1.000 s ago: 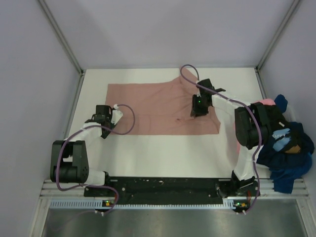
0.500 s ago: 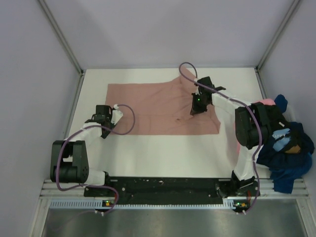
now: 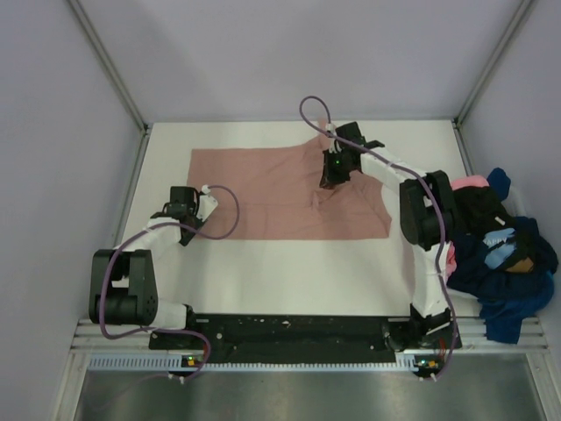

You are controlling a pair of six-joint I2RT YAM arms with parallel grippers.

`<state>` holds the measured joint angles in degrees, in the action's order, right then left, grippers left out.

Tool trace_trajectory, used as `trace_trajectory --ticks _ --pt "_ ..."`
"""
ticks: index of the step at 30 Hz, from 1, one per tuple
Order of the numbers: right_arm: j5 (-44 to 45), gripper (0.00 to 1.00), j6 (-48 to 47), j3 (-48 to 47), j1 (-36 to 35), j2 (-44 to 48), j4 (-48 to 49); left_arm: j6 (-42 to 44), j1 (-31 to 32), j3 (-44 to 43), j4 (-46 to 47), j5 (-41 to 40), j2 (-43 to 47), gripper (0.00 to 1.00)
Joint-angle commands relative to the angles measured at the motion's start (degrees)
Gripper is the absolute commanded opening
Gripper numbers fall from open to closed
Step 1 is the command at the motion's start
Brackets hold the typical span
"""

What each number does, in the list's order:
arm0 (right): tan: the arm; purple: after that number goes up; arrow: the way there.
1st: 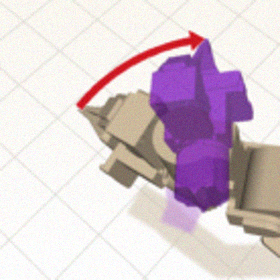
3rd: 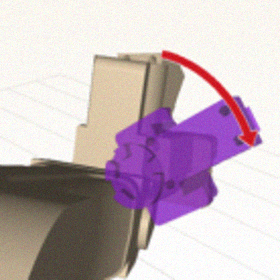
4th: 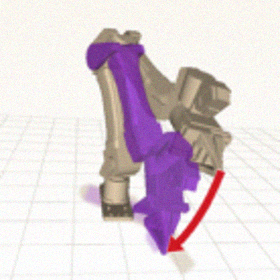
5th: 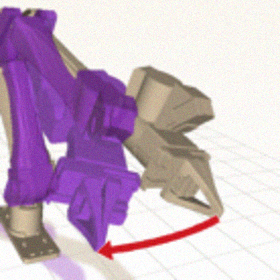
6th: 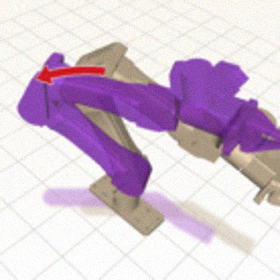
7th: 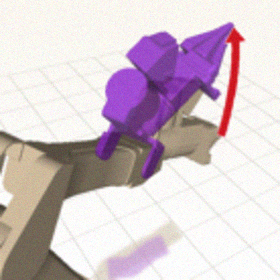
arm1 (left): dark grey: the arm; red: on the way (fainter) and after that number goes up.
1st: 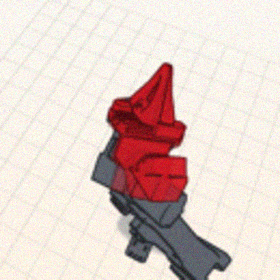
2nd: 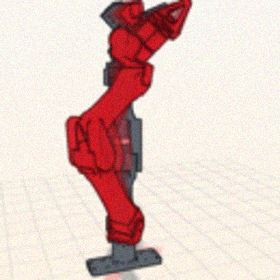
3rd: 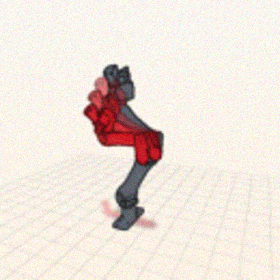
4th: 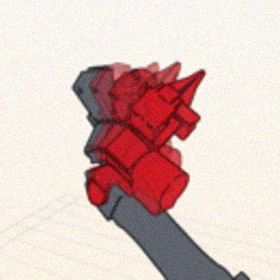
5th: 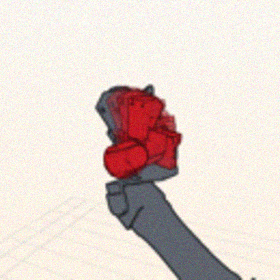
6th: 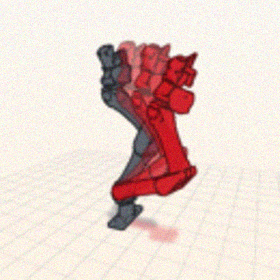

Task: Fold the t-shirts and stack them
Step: Fold the flattened tshirt in 1/3 of the way

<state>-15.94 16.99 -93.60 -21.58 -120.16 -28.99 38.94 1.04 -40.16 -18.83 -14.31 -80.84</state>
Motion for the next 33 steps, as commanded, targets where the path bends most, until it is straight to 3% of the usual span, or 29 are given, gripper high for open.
trace_trajectory --ticks 1,9,17,20,26,30,33 --pt "-2.42 0.0 -3.54 -5.97 -1.44 -1.92 2.27 0.0 -0.25 -0.44 1.52 -0.37 0.24 0.43" --pt "-3.04 0.04 -5.21 -9.14 -2.15 -5.87 3.5 0.0 -0.16 -0.45 1.16 -0.2 0.24 0.43" --pt "-4.89 0.53 -6.97 -10.9 -2.23 -3.08 3.86 0.35 -0.25 -0.71 0.81 0.33 0.68 0.43" --pt "-3.4 0.58 -7.76 -10.12 -2.32 2.19 3.86 0.44 -0.25 -1.32 -0.24 2.17 2.34 0.44" --pt "10.12 0.62 -4.88 7.69 -0.14 21.77 2.46 2.97 -0.69 -2.47 -6.03 13.93 10.16 0.5" --pt "11.72 0.62 3.82 24.83 6.89 32.95 0.87 9.73 -0.6 0.43 -7.71 22.73 15.79 0.58" --pt "14.71 0.62 4.36 34.07 8.75 37.79 -0.27 16.33 -0.69 2.8 -8.33 26.16 16.59 0.63"
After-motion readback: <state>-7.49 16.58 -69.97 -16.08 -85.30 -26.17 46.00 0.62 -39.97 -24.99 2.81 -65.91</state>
